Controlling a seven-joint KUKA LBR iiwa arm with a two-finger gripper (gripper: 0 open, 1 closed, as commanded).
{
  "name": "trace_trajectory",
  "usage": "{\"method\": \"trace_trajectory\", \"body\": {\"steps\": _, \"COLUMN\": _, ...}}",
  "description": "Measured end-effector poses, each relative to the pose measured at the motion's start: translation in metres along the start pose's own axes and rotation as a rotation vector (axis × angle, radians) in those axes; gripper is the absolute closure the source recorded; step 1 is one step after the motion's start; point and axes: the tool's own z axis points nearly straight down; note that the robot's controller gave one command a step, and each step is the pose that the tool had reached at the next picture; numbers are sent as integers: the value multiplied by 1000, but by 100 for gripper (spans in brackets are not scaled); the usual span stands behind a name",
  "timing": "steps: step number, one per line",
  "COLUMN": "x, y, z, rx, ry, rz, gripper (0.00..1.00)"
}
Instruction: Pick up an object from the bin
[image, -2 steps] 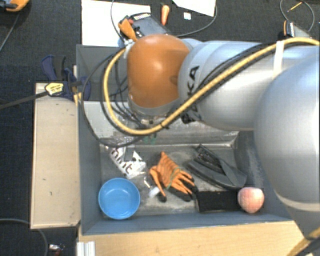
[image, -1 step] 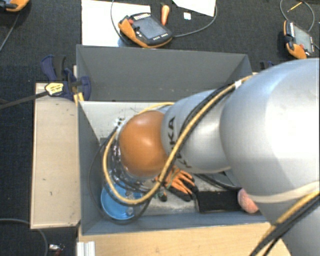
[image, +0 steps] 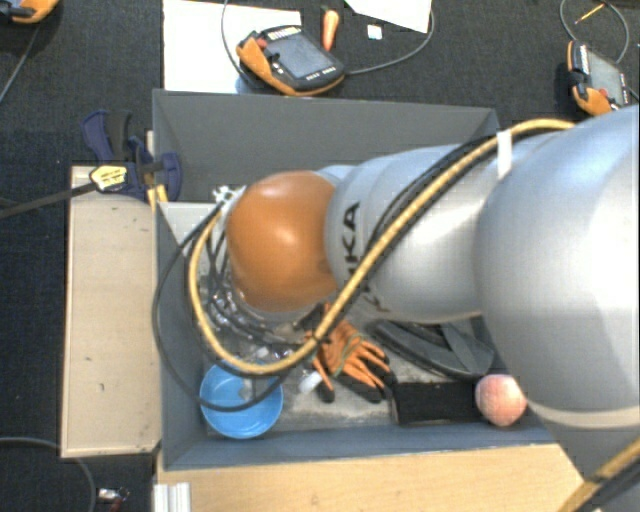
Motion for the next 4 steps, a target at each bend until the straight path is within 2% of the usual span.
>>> {"method": "trace_trajectory", "body": {"steps": 1, "x": 23, "y": -8, "z": 59, "rx": -3, "ry": 13, "rz": -85, "gripper": 0}}
{"method": "trace_trajectory", "body": {"steps": 2, "x": 19, "y": -12, "z": 63, "rx": -1, "ry": 4, "rz": -191, "gripper": 0}}
{"method": "trace_trajectory", "body": {"steps": 3, "x": 21, "y": -9, "z": 58, "rx": -3, "ry": 7, "rz": -89, "gripper": 100}}
{"method": "trace_trajectory", "body": {"steps": 4, "x": 21, "y": -9, "z": 58, "rx": -3, "ry": 7, "rz": -87, "gripper": 100}}
